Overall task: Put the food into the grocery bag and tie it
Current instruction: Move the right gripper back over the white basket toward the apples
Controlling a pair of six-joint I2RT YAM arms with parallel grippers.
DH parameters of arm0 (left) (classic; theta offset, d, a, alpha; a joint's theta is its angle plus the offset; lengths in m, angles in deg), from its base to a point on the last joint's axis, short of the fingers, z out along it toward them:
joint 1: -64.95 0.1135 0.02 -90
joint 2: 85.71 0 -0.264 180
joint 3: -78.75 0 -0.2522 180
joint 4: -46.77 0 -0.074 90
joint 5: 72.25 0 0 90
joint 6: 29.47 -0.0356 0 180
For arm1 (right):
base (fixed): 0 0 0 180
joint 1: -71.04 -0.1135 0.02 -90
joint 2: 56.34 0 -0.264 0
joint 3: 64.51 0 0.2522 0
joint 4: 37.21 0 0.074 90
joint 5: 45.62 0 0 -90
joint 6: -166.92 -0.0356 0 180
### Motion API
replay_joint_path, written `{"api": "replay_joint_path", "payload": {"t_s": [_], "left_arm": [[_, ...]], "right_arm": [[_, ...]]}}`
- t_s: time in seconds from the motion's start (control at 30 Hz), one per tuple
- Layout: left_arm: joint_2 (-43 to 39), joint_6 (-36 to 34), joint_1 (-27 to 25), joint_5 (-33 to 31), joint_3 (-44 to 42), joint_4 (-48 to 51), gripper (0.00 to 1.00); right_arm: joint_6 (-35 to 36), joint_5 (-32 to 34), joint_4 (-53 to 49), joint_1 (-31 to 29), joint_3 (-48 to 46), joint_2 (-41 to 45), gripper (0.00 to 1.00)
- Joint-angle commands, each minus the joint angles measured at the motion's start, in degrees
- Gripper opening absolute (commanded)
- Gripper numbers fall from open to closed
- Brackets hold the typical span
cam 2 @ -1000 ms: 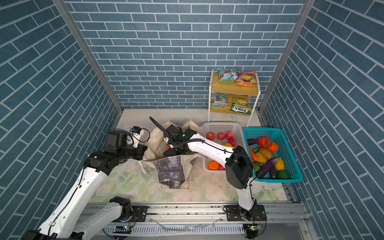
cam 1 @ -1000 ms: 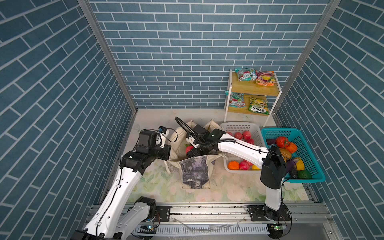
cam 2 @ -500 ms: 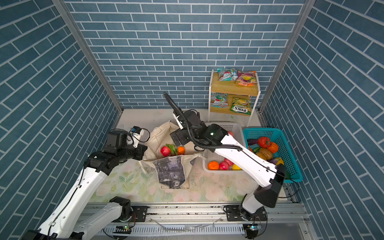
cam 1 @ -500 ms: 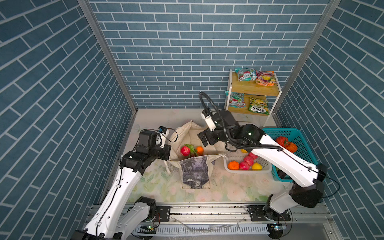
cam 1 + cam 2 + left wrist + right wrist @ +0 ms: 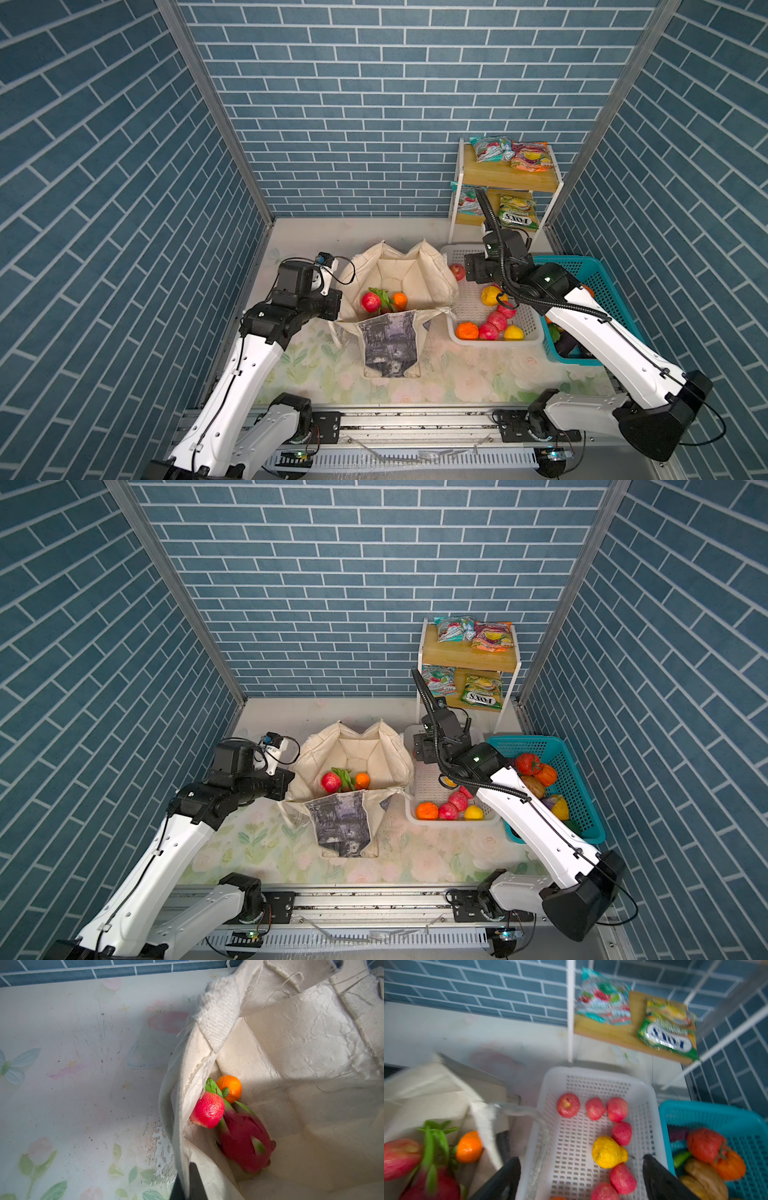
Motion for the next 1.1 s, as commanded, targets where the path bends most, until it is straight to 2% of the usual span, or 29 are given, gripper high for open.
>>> {"api": "replay_joint_path", "payload": {"t_s": [0.0, 0.17, 0.43, 0.7, 1.07], "left_arm": [[-0.2, -0.1, 0.3, -0.1, -0.8, -1.3, 0.0], [-0.1, -0.1, 0.3, -0.1, -0.8, -1.2, 0.0], [-0.1, -0.1, 0.3, 0.0, -0.9, -1.3, 0.0], [0.0, -0.1, 0.3, -0.1, -0.9, -1.3, 0.0], [0.1, -0.1, 0.3, 0.0, -0.9, -1.2, 0.0]], "right_arm": [[-8.9, -1.6, -2.8, 3.5, -3.4, 2.1, 0.89], [-9.1, -5.4, -3.6, 8.5, -7.0, -0.2, 0.86], [-1.0, -8.5, -4.8, 10.7, -7.7, -7.1, 0.84], [4.5, -7.7, -4.2, 11.3, -7.7, -14.4, 0.9], [6.2, -3.9, -3.9, 11.8, -7.1, -21.6, 0.96]]}}
